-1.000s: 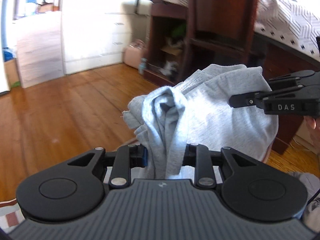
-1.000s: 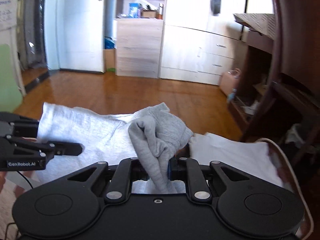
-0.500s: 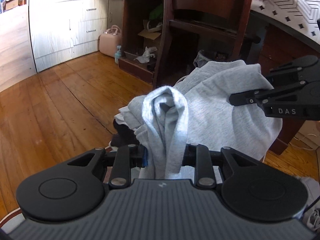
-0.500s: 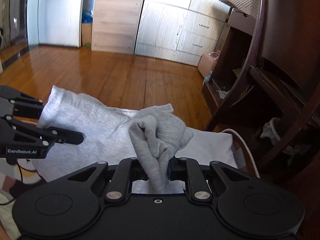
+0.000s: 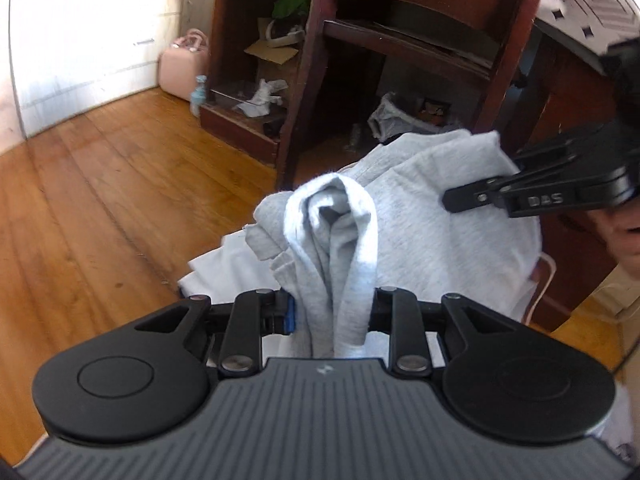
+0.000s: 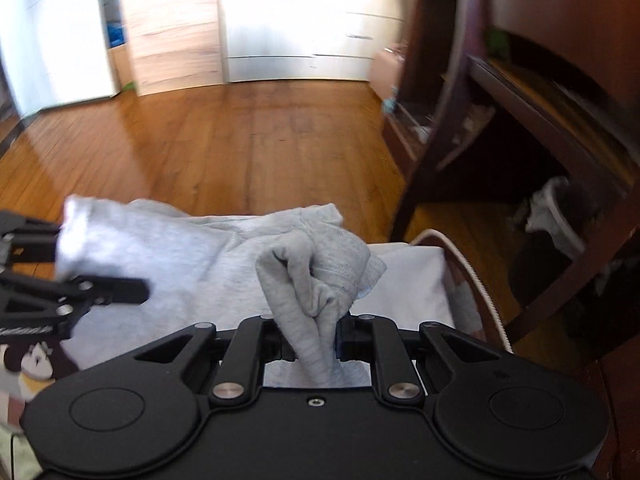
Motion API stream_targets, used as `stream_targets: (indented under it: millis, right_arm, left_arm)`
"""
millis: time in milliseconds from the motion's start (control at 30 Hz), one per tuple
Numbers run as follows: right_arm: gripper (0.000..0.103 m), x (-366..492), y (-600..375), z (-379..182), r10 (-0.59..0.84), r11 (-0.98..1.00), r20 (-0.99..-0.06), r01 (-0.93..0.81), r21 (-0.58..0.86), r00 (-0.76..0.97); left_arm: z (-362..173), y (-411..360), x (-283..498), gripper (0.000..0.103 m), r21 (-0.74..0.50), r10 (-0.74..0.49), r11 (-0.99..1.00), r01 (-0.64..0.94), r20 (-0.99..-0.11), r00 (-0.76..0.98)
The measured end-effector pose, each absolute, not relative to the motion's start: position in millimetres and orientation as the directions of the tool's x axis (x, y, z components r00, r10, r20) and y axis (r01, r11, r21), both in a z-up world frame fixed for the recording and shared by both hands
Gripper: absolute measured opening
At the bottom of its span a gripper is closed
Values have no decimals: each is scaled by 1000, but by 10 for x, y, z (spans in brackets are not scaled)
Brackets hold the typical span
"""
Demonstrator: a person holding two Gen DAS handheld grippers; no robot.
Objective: Fold clothes
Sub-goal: 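Carry the folded sweatshirt with both grippers toward the clothes stack by the desk, then lower the sweatshirt onto the clothes stack and open both grippers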
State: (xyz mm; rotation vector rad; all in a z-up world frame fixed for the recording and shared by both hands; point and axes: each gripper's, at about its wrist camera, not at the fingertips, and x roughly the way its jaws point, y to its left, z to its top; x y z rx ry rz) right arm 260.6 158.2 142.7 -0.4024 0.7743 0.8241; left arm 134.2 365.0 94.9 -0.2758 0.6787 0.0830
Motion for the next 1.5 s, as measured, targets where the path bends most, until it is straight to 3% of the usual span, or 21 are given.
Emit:
stream_targets:
  millis: [200, 467, 533, 600, 667, 733, 833, 933, 1133, 1167, 1233, 1267, 1300, 1400, 1500]
  right_arm:
    - [18, 2940, 1468, 1293, 541, 707, -708, -701, 92, 453]
    - [18, 3098, 1566, 966, 422, 777, -702, -628, -47, 573]
    - [24, 3137, 1591, 884, 390, 791, -697, -607, -81, 601]
    - [49, 3177, 1615, 802, 358, 803, -691, -584, -115, 628]
    - [51, 3216, 1640, 720, 325, 815, -683, -560, -149, 654]
    - [51, 3240, 1627, 656, 307, 819, -679, -549, -169, 667]
    - [55, 3177, 1189, 648, 420, 850, -702, -520, 83, 576]
    - [67, 3120, 736, 604, 547, 829, -684, -424, 364, 482]
    - [69, 3127, 318, 138, 707, 699, -616, -210, 683, 347]
    - [69, 3143, 348, 116, 703, 705, -616, -230, 671, 355]
    - [54, 3130, 492, 134, 659, 752, -639, -340, 564, 398]
    - [27, 3108, 564, 182, 639, 768, -639, -394, 504, 428]
    - [20, 3078, 613, 269, 634, 771, -620, -433, 467, 462]
    - [17, 2974, 752, 533, 608, 787, -561, -521, 331, 562]
    - [17, 2847, 820, 512, 456, 871, -585, -472, 138, 671]
  left_arm:
    - [858, 3569, 1474, 25, -128, 35, 983, -133, -577, 816]
    - [825, 3719, 1578, 26, -223, -39, 967, -126, -615, 788]
    - [729, 3774, 1700, 28, -236, -32, 957, -167, -660, 751]
    - [539, 3835, 1818, 31, -216, 6, 950, -226, -709, 705]
    - [318, 3888, 1902, 34, -177, 55, 944, -280, -750, 659]
    - [182, 3960, 1849, 37, -207, 43, 935, -287, -738, 674]
    - [70, 4100, 1735, 38, -288, -12, 918, -274, -709, 705]
    - [43, 4256, 1715, 38, -362, -76, 896, -257, -695, 715]
    - [41, 4224, 1722, 39, -408, -115, 881, -240, -676, 728]
    - [54, 4196, 1735, 39, -400, -117, 888, -227, -673, 730]
    - [115, 4069, 1762, 39, -334, -99, 925, -181, -674, 732]
    - [154, 4015, 1766, 38, -315, -93, 934, -168, -668, 738]
    - [208, 3984, 1766, 36, -310, -93, 938, -155, -656, 749]
    - [357, 3959, 1774, 35, -319, -108, 940, -125, -622, 776]
    - [258, 4018, 1812, 35, -413, -163, 897, -155, -637, 754]
